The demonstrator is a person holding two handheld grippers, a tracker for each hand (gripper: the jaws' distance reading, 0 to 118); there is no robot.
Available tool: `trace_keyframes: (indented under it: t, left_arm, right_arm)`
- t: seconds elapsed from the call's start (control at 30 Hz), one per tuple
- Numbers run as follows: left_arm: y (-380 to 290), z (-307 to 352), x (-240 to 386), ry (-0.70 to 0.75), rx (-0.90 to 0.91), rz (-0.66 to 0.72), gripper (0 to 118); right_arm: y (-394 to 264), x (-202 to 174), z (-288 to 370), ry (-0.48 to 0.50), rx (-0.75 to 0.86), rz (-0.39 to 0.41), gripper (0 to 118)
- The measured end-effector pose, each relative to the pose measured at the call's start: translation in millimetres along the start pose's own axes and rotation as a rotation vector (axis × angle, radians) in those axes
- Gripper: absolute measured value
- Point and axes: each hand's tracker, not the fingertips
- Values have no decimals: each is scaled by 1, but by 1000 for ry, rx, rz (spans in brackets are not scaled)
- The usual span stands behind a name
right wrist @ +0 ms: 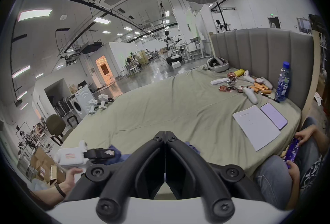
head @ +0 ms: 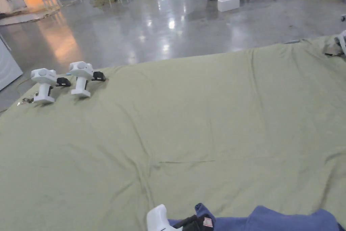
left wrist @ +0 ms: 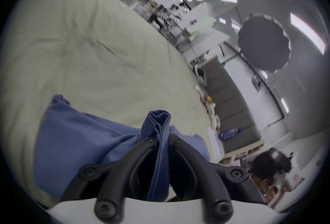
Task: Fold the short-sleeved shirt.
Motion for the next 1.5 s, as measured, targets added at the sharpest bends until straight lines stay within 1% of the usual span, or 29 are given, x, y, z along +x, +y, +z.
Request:
trace_keyframes:
  t: [0.03,0.07,0.1,0.13,0.17,0.27,0.3,0.37,0.4,0.43,0.5,0.6,0.7,0.73,0.83,0.9,0.93,0.97,1.0,1.03,1.13,1.2,1.23,1.3,1.37,1.4,1.43,1.47,1.5]
  left_arm:
    - [-3,-14,7,20,-17,-25,24]
    - [-6,-25,10,88,-52,-79,50]
    - [-7,-32,13,96,-82,-120,86]
    - [-8,-36,23,73,-100,-128,98]
    - [-7,-34,26,52,-90,-123,98]
    - [7,-10,34,20,-27,-147,96]
    - [13,-2,31,0,-12,-146,92]
    - [19,11,23,47,32,-118,63]
    - [22,13,19,63,38,-99,39]
    - [21,11,12,51,29,-70,7]
    - [10,1,1,64,-21,-10,7]
    - [-14,-34,-2,31,-130,19,7]
    - [-36,-68,3,87,-219,-56,6]
    - [-37,-68,4,85,-183,-52,6]
    - [-22,-49,2,38,-154,50,6]
    - [-12,-18,2,21,-65,20,7]
    - [-3,6,-1,24,-6,11,19]
    - [5,26,-8,15,37,25,49]
    - [12,45,-17,14,64,61,85]
    - [17,58,-29,14,82,104,95]
    - [25,94,-73,3,134,265,95]
    - [22,98,-101,42,155,362,95]
    - [18,94,-113,31,132,409,95]
    - [7,79,-126,2,93,458,95]
    - [-4,62,-118,-25,59,469,93]
    - [-10,55,-117,-62,70,454,86]
    - [-11,48,-113,-83,64,447,56]
    - [-13,46,-107,-21,59,445,25]
    - [-15,42,-108,10,54,454,14]
  right_arm:
    - [-1,2,3,-19,5,2,2]
    - [-2,5,6,-46,8,7,2]
    - [-4,7,9,-64,6,11,2]
    - [-5,10,11,-77,3,12,2]
    - [-7,13,12,-86,0,9,2]
    - [-14,21,13,-97,-17,-18,2]
    - [-16,24,12,-98,-26,-34,2]
    - [-19,28,9,-94,-43,-56,2]
    - [-20,28,7,-95,-46,-61,2]
    - [-21,28,7,-94,-48,-69,2]
    - [-21,27,7,-83,-46,-88,2]
    - [-19,25,7,-77,-42,-99,2]
    - [-18,21,9,-83,-44,-82,2]
    - [-17,20,9,-86,-47,-73,2]
    - [-19,18,11,-92,-55,-49,2]
    - [-20,18,9,-87,-65,-52,2]
    - [-21,18,8,-86,-70,-54,2]
    - [-22,19,7,-85,-72,-57,2]
    - [-23,19,5,-80,-73,-66,2]
    - [-23,20,2,-70,-79,-79,2]
    - [-25,19,-5,-46,-91,-106,2]
    - [-25,17,-7,-36,-92,-106,2]
    - [-24,14,-7,-32,-91,-101,2]
    - [-22,10,-4,-27,-86,-86,2]
    - [-21,7,-1,-26,-80,-66,2]
    - [-20,6,0,-32,-79,-57,2]
    - [-20,6,1,-39,-78,-52,2]
    - [-20,7,2,-44,-80,-51,2]
    - [-19,8,3,-49,-81,-52,2]
